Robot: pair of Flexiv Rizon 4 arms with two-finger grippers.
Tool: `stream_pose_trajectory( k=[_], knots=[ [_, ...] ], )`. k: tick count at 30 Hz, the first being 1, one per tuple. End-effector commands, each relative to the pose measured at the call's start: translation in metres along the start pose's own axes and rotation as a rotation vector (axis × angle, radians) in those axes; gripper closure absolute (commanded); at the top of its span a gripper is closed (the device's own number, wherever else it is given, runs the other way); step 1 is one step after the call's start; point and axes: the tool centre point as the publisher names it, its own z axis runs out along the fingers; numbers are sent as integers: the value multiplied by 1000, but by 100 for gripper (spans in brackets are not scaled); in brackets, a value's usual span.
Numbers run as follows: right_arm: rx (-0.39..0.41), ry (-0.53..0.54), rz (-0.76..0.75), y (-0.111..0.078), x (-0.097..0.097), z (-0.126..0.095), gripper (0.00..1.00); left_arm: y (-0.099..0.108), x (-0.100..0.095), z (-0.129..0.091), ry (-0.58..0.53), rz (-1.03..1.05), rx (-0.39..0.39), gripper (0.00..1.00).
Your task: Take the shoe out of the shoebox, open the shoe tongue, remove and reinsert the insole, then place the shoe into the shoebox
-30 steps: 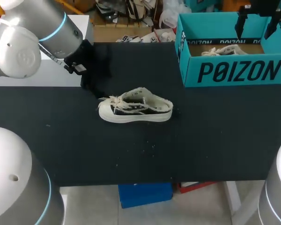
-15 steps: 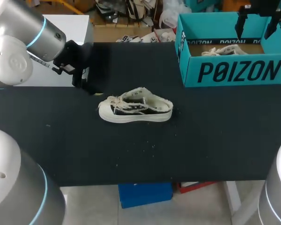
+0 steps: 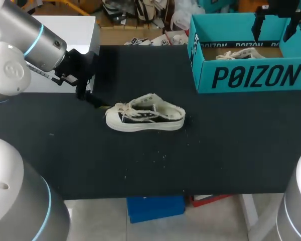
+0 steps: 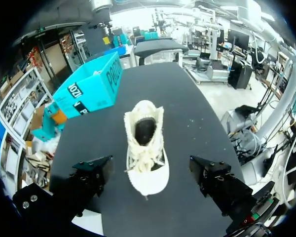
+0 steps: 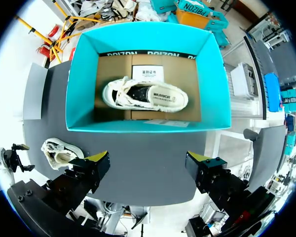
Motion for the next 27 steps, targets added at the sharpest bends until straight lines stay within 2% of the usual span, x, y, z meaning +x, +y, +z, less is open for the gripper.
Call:
stream_pose_trajectory(
  k=[1,8,13,16,18,19,27],
  knots=[
    [1,0,1,0,0,0,0,3,24,-4,-29,-14,1,0],
    [1,0,1,0,0,0,0,3,47,0,-7,-35,1,0],
    [1,0,1,0,0,0,0,3,48,1,4,-40,-7,0],
    [-130,22,-401,-12,22,-25,0,3,48,1,4,-40,-7,0],
    [-215,2,-773,-36,35,-35,0,3,48,1,4,-40,-7,0],
    [-216,22,-934,-52,38,-36,0,3,48,1,4,-40,-7,0],
    [-216,22,-934,-52,38,-36,0,3,48,1,4,-40,-7,0]
  ],
)
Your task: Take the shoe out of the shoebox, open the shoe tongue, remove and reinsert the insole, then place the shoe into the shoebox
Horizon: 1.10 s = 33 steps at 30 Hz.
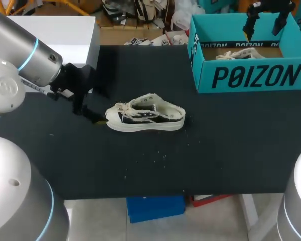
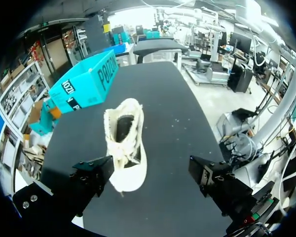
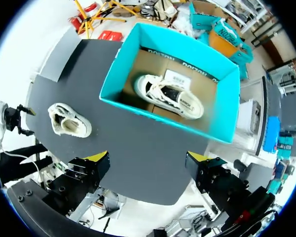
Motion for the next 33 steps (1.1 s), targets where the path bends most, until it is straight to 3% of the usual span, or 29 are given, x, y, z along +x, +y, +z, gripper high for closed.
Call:
stream_pose_trajectory(
  k=[1,4,7,8,9,10,18,33],
  knots=[
    [-173,7,-557,-15,-1,2,0,1,1,1,-5,2,2,0],
    [-173,7,-557,-15,-1,2,0,1,1,1,-5,2,2,0],
    [-173,57,-1025,-4,22,-8,0,1,1,1,-5,2,2,0],
    [-155,108,-1228,-8,33,-11,0,1,1,1,-5,2,2,0],
    [-189,215,-1320,-19,43,-14,0,1,1,1,-5,2,2,0],
    [-174,279,-1345,-33,52,-17,0,1,1,1,-5,2,2,0],
    [-186,332,-1565,-33,52,-17,0,1,1,1,-5,2,2,0],
    [-186,332,-1565,-33,52,-17,0,1,1,1,-5,2,2,0]
  ],
)
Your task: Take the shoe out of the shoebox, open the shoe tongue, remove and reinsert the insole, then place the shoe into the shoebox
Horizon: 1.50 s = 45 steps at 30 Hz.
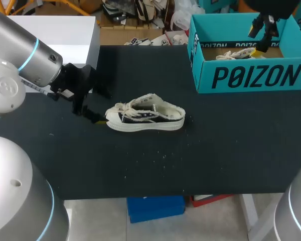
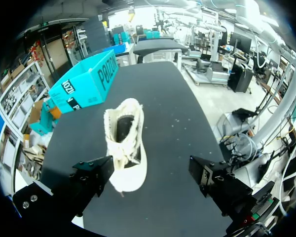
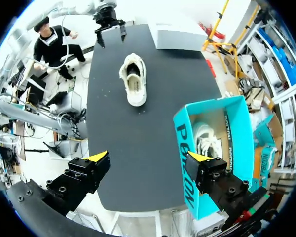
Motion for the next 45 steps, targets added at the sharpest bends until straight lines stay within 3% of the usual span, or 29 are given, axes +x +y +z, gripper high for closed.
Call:
stream_pose_trajectory(
  k=[1,8,14,22,27,41,44,45],
  knots=[
    [-60,159,-496,-2,-6,0,0,1,1,0,-4,2,2,0],
    [-60,159,-496,-2,-6,0,0,1,1,0,-4,2,2,0],
    [-99,91,-458,1,22,19,0,1,1,0,-4,2,2,0],
    [-162,14,-295,23,47,56,0,1,1,0,-4,2,2,0],
    [-187,-27,-246,47,57,70,0,1,1,0,-4,2,2,0],
    [-187,-27,-246,47,57,70,0,1,1,0,-4,2,2,0],
    [-247,-6,-213,51,65,89,0,1,1,0,-4,2,2,0],
    [-302,-15,-189,55,68,98,0,1,1,0,-4,2,2,0]
  ],
)
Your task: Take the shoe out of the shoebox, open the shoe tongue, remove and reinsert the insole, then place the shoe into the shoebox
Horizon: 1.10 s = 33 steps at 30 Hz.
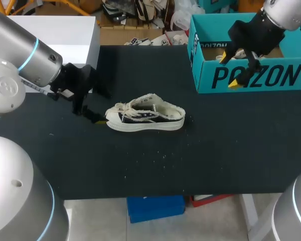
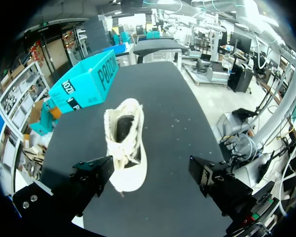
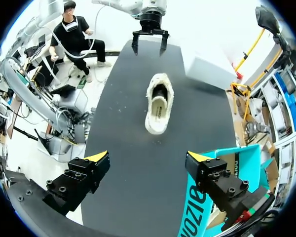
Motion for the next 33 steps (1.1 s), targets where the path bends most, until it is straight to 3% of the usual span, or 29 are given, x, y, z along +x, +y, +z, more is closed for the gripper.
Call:
stream_pose_trajectory(
  k=[1,9,24,33],
  knots=[
    [-106,-30,42,0,5,34,0,1,1,1,-4,2,2,0],
    [-211,-59,67,22,7,89,0,1,1,1,-4,2,2,0],
    [-290,-96,133,26,0,157,0,1,1,1,-4,2,2,0],
    [-342,-99,157,27,-14,194,0,1,1,1,-4,2,2,0]
  ],
)
